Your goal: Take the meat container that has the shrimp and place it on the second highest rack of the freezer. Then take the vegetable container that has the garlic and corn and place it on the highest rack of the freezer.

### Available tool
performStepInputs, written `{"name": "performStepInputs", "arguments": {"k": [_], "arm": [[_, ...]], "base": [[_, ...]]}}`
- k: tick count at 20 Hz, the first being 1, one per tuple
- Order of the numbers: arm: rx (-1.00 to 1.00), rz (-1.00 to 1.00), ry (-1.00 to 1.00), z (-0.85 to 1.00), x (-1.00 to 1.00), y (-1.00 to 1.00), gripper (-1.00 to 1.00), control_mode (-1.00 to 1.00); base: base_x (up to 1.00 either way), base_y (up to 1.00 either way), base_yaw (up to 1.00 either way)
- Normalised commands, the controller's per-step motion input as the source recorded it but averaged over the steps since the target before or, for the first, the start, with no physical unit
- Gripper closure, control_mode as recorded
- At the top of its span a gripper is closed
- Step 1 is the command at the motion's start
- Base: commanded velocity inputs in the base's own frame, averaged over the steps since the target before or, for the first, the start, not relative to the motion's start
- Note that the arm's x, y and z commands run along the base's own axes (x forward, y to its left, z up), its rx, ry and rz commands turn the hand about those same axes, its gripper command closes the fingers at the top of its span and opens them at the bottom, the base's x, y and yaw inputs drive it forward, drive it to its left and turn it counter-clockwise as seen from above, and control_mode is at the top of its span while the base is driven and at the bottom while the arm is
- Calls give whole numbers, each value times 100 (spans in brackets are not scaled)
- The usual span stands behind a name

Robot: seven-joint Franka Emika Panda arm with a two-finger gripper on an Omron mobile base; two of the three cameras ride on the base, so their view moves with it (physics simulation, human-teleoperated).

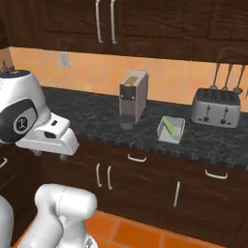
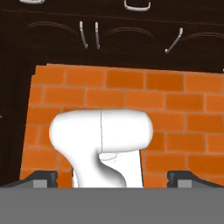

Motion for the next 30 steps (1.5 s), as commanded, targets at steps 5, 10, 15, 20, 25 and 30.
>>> {"name": "performStepInputs", "arguments": {"k": [5, 10, 15, 20, 25, 30], "arm": [[0, 0, 0, 0, 0, 0, -100, 100], [0, 0, 0, 0, 0, 0, -100, 100], [0, 0, 0, 0, 0, 0, -100, 100], [0, 0, 0, 0, 0, 0, -100, 100], [0, 0, 0, 0, 0, 0, -100, 100], [0, 0, 0, 0, 0, 0, -100, 100]], "base": [[56, 1, -31], [76, 3, -7], [72, 0, 0], [2, 6, -3], [8, 36, -4], [33, 19, -12]]}}
